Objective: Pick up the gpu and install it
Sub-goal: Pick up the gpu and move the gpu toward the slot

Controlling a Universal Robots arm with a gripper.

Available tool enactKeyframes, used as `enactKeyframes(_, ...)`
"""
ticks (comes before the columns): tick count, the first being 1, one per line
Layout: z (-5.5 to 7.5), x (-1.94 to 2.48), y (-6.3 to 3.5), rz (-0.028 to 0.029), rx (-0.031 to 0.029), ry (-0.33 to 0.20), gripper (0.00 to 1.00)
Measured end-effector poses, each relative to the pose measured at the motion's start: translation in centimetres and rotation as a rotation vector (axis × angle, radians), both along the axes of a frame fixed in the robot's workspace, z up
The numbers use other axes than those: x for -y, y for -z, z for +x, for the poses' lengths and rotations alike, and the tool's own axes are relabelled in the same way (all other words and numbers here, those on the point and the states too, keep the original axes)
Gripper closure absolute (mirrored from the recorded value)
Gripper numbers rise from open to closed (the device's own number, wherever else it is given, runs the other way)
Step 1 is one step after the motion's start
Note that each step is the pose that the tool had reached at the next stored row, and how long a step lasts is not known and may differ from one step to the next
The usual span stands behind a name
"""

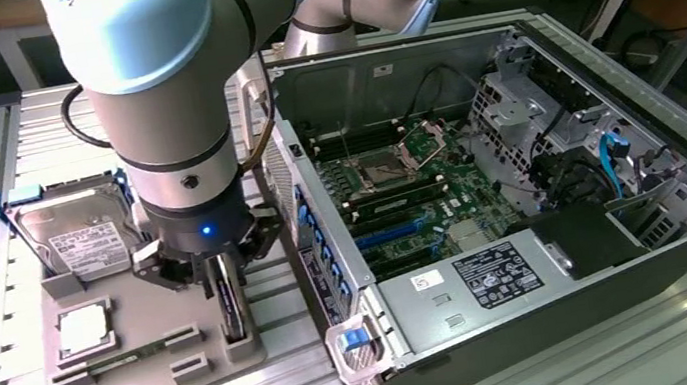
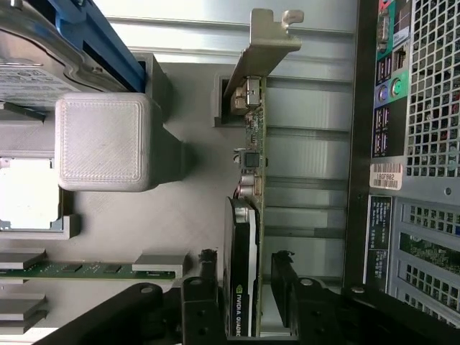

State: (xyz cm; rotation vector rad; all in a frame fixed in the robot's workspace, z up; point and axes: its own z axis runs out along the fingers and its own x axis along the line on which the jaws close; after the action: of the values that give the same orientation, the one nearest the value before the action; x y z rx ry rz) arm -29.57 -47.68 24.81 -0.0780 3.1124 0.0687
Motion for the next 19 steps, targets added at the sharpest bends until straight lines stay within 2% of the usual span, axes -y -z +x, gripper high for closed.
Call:
enactKeyframes(1, 0.00, 0.00, 0.00, 0.0001, 0.0001, 0.000, 0.60)
enactKeyframes(2, 0.00, 0.00, 0.00, 0.0000, 0.0000, 0.000, 0.60)
enactKeyframes(4, 0.00, 0.00, 0.00, 0.0000, 0.0000, 0.000, 0.72)
enactKeyframes(5, 0.00, 0.00, 0.00, 0.0000, 0.0000, 0.000, 0.73)
enactKeyframes(19, 0.00, 0.00, 0.00, 0.0001, 0.0001, 0.000, 0.73)
